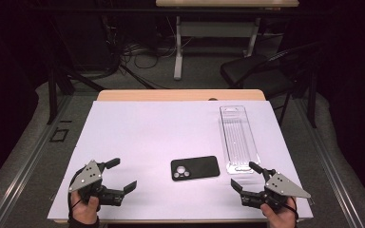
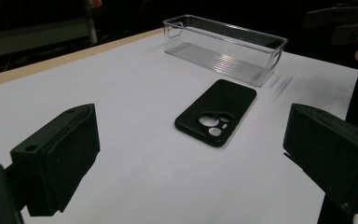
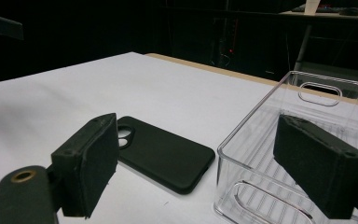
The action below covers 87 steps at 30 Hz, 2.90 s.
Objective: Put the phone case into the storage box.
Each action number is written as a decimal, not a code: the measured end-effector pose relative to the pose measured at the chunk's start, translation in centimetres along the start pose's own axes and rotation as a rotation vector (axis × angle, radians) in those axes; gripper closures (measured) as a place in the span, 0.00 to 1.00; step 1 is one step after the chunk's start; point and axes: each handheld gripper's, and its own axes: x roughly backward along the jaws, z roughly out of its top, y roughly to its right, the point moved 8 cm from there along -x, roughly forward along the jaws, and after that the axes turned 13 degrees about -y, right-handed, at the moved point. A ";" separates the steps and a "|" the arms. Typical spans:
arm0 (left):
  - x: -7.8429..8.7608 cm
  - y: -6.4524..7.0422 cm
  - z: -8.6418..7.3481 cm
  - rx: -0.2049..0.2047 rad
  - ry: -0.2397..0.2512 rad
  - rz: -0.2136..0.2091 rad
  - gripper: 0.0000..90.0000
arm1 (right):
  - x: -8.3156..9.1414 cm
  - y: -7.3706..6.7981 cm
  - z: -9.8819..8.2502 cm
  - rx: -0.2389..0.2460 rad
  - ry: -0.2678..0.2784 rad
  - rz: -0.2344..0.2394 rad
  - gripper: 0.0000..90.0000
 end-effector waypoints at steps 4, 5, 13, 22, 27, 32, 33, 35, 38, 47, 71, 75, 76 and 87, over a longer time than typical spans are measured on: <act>-0.1 0.0 0.1 0.011 -0.002 -0.012 0.04 | 0.0 0.0 -0.3 0.002 -0.011 0.001 0.16; -0.2 0.1 0.1 0.020 -0.001 -0.017 0.04 | 0.0 -0.1 -0.4 0.000 -0.013 -0.001 0.16; -0.8 0.3 -0.1 0.042 -0.052 -0.043 0.01 | 0.0 -0.1 -0.3 0.005 -0.015 0.005 0.16; -1.8 1.2 1.4 0.076 -0.141 -0.094 0.00 | 0.3 -0.2 -0.1 0.007 -0.013 0.003 0.16; -3.0 1.6 2.5 0.045 -0.210 -0.090 0.01 | 0.3 -0.3 -0.2 0.002 -0.011 -0.002 0.16; -4.3 1.9 3.9 0.005 -0.257 -0.084 0.02 | 0.3 -0.1 -0.2 -0.001 -0.011 -0.005 0.16; -4.9 1.9 4.5 -0.003 -0.262 -0.086 0.04 | 0.3 -0.1 -0.3 -0.005 -0.017 -0.006 0.16; -5.6 2.0 5.2 -0.010 -0.262 -0.092 0.09 | 0.2 0.0 -0.4 -0.004 -0.022 -0.006 0.16; -6.7 2.2 6.0 -0.017 -0.266 -0.108 0.13 | 0.2 -0.1 -0.4 -0.007 -0.021 -0.003 0.16; -9.8 3.3 8.0 -0.024 -0.291 -0.145 0.29 | 0.1 -0.1 -0.5 -0.003 -0.026 -0.004 0.16; -16.0 3.8 10.2 -0.060 -0.337 -0.165 0.66 | 0.0 -0.1 -0.7 0.002 -0.035 0.008 0.16; -16.9 3.9 10.1 -0.067 -0.346 -0.159 0.67 | 0.0 -0.1 -0.8 0.003 -0.038 0.008 0.16; -17.4 4.1 10.1 -0.064 -0.347 -0.178 0.69 | 0.0 -0.1 -0.8 0.001 -0.042 0.011 0.16; -20.6 5.6 9.7 -0.064 -0.393 -0.240 0.84 | -0.1 -0.1 -0.9 0.006 -0.047 0.019 0.16</act>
